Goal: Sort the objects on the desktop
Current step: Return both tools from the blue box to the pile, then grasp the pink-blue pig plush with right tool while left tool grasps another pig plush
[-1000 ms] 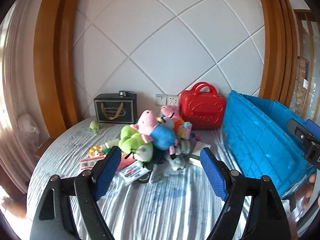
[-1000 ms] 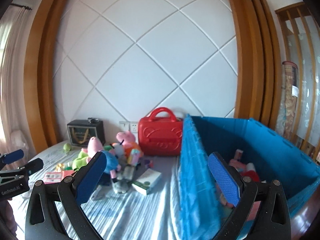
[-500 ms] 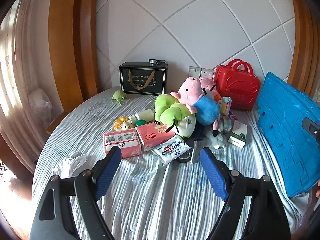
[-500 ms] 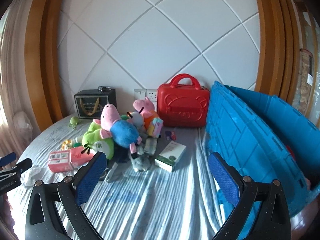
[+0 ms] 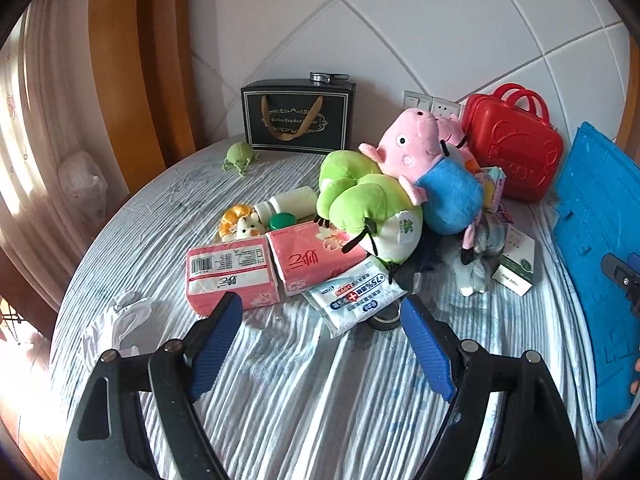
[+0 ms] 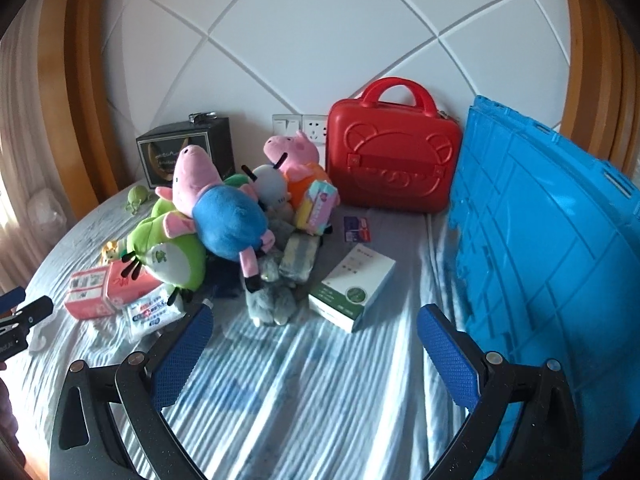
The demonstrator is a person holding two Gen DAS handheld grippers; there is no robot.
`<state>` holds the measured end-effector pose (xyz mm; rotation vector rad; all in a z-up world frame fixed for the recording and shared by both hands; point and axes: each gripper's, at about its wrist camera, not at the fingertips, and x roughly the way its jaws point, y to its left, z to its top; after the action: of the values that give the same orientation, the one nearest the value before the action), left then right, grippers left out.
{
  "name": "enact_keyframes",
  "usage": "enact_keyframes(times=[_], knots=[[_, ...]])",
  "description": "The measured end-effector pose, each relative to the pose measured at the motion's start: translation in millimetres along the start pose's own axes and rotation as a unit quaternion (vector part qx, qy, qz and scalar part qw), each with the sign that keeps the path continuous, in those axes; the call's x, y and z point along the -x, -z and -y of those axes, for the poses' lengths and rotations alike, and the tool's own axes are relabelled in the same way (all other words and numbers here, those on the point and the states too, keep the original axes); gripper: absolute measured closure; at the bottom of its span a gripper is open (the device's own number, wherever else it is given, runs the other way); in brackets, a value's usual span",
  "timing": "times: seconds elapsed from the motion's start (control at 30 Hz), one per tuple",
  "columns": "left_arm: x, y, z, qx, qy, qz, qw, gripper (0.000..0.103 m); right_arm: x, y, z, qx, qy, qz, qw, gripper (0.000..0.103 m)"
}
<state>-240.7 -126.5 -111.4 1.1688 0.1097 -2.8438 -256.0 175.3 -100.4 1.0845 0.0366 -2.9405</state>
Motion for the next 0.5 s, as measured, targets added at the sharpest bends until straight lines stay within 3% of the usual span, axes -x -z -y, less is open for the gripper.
enact_keyframes(times=[0.2,0.5], knots=[[-21.0,-27.5,-6.5,-0.001,0.005,0.001,1.0000,0.022,-26.9,-9.9,-14.1,0.000,-0.012,-0.011,1.000,0.000],[-67.7,-85.8,24.0,-0.052,0.054,0.019,0.9970,0.022,-63.7,-39.1,-21.8,-0.020,0.004,-0.015,1.000,0.000]])
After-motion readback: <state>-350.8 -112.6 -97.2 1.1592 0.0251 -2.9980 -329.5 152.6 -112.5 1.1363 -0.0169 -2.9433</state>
